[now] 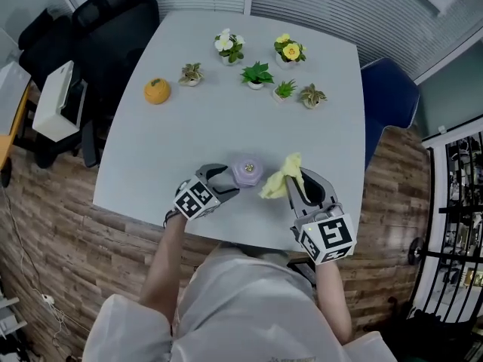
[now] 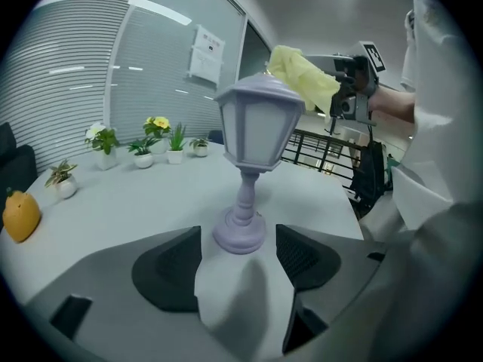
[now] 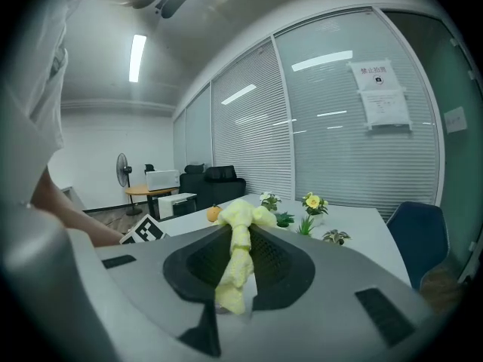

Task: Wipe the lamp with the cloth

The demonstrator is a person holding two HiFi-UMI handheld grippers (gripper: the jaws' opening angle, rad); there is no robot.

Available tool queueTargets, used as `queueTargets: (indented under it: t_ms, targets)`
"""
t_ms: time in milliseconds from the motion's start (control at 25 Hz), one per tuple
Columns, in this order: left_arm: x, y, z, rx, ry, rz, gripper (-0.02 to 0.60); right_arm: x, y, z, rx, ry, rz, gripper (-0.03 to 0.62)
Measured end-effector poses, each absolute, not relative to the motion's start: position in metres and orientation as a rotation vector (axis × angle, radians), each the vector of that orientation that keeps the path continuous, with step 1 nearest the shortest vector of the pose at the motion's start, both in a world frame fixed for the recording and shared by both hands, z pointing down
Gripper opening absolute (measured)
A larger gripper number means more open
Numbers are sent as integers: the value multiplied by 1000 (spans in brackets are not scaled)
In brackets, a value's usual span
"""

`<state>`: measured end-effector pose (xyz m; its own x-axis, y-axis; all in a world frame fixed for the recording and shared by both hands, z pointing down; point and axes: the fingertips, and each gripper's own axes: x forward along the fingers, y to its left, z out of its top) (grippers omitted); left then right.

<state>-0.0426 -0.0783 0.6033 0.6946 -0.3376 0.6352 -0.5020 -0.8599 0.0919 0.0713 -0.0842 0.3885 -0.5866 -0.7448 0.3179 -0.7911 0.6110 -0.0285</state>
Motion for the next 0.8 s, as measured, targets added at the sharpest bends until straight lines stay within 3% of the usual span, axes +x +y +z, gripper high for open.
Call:
queueTargets:
  t_ms: [800]
  targets:
    - [-23,-90,622,2715,-590,898,291,41,-103,412,936,-2660,339,71]
